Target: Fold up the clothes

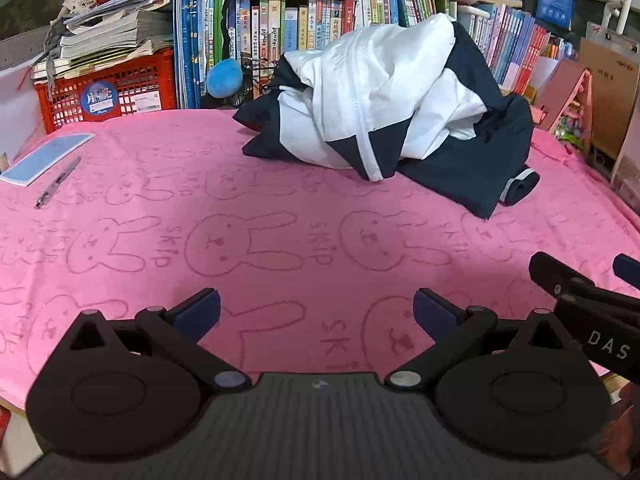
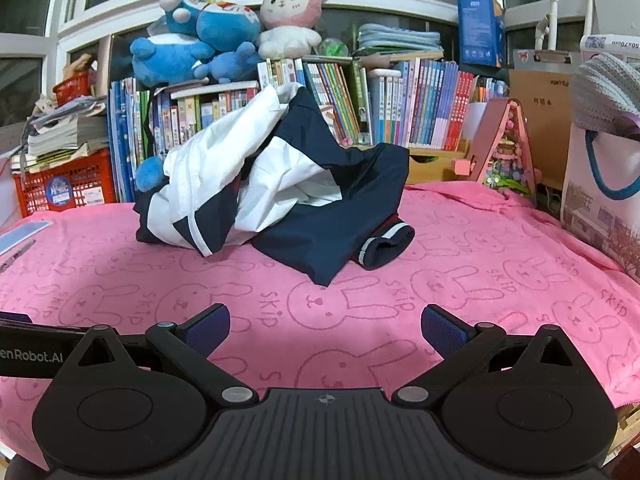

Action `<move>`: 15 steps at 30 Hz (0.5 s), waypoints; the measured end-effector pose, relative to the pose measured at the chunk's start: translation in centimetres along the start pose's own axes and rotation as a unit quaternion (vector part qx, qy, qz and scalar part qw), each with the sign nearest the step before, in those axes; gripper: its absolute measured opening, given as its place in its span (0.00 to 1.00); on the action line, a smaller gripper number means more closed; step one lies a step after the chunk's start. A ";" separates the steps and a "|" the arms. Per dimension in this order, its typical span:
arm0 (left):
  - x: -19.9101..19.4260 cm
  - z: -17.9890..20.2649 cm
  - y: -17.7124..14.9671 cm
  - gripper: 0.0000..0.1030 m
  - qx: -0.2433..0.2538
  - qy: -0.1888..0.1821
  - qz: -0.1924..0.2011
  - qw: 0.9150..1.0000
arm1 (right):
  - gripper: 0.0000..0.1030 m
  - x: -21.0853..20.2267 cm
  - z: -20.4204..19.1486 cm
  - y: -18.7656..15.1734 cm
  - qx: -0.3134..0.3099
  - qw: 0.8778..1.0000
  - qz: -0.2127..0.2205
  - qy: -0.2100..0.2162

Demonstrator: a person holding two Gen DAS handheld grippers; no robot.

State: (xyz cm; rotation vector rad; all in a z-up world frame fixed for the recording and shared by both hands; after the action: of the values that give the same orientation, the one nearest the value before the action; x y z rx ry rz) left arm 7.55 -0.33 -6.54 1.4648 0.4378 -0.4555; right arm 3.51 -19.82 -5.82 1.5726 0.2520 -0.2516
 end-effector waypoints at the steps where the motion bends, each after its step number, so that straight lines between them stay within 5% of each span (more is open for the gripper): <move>1: 0.0 0.0 0.0 1.00 -0.001 -0.002 0.000 1.000 | 1.00 0.0 0.0 0.0 -0.002 1.000 0.001 0.000; 15: -0.6 0.7 0.2 1.00 0.000 0.000 -0.002 1.000 | 1.00 -0.6 -0.6 0.4 -0.003 1.000 0.010 0.002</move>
State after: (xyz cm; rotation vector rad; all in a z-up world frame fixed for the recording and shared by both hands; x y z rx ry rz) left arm 7.16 -1.01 -6.05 1.4635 0.4413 -0.4574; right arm 3.06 -19.22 -5.20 1.5701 0.2401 -0.2313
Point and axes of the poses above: each gripper's, at about its wrist camera, not at the fingertips, and x roughly the way its jaws point, z to its right, y to its top, the point moved 10 cm from there along x, roughly the way its jaws point, and after that the axes turned 8 degrees about z, right-handed, at the moved point
